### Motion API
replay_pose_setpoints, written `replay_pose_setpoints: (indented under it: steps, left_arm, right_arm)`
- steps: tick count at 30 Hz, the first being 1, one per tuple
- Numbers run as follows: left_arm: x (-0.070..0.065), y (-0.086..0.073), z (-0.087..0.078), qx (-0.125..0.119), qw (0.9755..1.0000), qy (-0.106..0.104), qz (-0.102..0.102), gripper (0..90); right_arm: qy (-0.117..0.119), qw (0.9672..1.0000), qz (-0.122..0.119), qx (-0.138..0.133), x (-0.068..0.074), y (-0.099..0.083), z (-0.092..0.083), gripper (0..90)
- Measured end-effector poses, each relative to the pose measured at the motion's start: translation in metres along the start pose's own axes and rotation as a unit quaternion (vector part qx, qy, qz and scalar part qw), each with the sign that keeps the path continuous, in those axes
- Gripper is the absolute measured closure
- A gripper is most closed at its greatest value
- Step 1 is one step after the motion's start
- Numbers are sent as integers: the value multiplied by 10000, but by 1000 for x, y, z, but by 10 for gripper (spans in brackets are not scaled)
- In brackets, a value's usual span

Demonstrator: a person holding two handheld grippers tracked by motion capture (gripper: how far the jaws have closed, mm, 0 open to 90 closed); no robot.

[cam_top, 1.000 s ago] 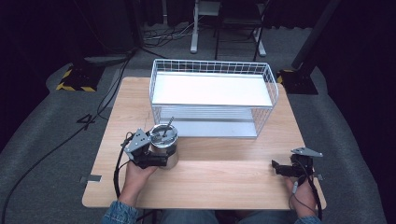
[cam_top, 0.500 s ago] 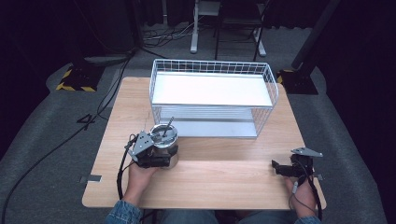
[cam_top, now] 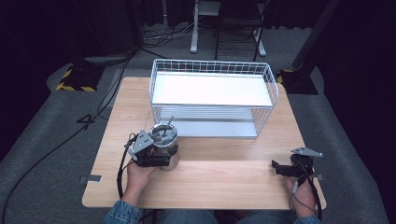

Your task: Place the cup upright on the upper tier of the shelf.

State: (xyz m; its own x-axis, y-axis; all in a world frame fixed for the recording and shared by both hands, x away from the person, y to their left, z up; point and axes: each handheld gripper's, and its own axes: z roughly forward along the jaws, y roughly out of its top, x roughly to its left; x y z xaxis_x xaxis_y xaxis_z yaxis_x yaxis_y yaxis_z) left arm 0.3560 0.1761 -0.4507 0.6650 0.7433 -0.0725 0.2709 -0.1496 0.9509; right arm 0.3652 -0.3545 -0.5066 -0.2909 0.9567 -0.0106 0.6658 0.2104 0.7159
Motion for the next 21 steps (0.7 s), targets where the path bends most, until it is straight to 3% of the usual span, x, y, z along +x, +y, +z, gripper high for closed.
replay_pose_setpoints:
  steps: [9,13,16,21]
  left_arm:
    - [-5,23,-14,-23,10000,-6,93,36]
    - [-9,37,-20,-41,9999,-72,90,37]
    - [-13,54,-27,-13,9997,-146,203,36]
    - [-15,70,-30,-25,9996,-248,162,36]
  right_arm:
    - [0,10000,1,0,0,0,0,12]
    - [-1,10000,0,-1,0,0,0,12]
    - [0,10000,0,-1,0,0,0,12]
    - [0,10000,-1,-1,0,0,0,12]
